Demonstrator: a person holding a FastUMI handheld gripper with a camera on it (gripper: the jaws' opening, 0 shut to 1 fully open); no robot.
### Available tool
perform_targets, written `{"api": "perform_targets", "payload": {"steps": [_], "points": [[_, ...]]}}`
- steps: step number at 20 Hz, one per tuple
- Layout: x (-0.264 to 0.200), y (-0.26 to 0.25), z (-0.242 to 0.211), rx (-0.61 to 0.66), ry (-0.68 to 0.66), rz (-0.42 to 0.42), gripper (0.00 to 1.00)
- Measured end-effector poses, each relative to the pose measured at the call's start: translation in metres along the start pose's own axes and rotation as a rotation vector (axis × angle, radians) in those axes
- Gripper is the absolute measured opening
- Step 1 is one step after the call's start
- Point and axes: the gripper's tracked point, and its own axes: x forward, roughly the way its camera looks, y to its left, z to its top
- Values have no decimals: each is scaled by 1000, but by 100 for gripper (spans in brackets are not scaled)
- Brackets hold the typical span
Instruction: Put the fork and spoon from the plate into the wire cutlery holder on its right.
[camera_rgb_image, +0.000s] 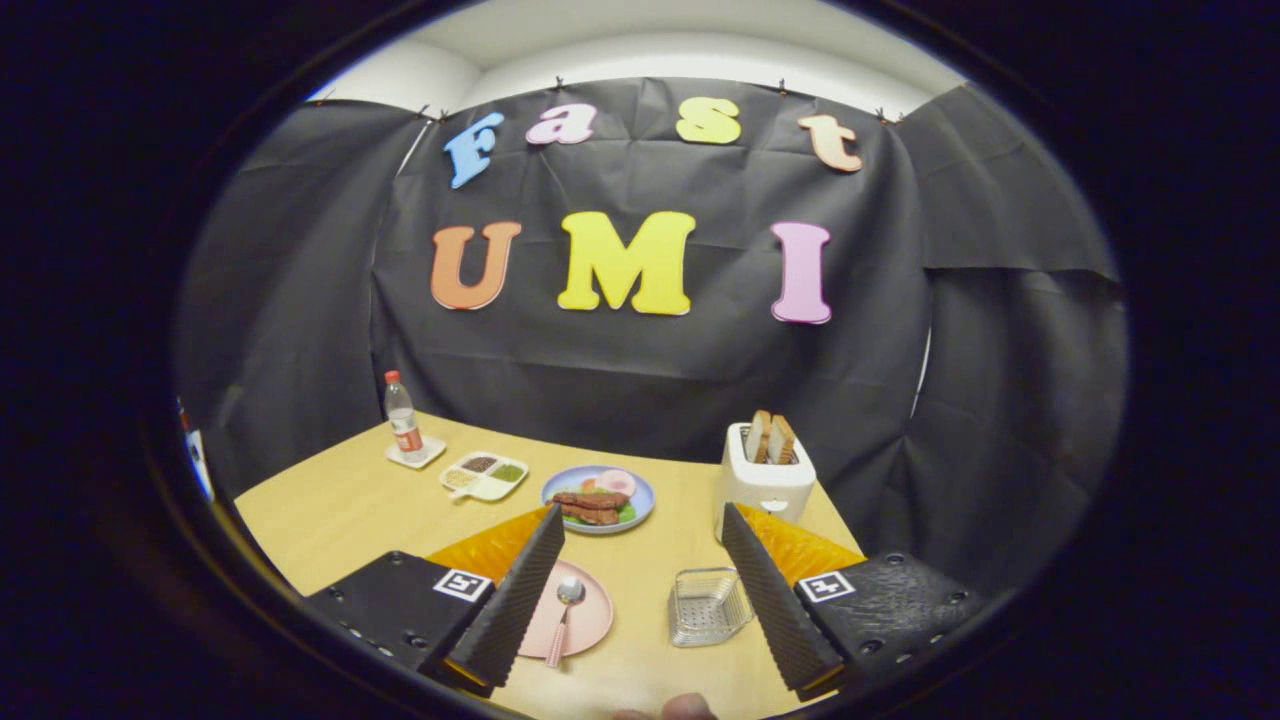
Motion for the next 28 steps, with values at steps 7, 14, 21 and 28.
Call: {"api": "perform_targets", "payload": {"steps": [7,14,21,28], "points": [[25,54,-76,-8,238,113,95],[60,79,-179,-36,514,126,95],[80,84,-224,-69,652,128,78],[93,86,-243,-83,735,92,23]]}}
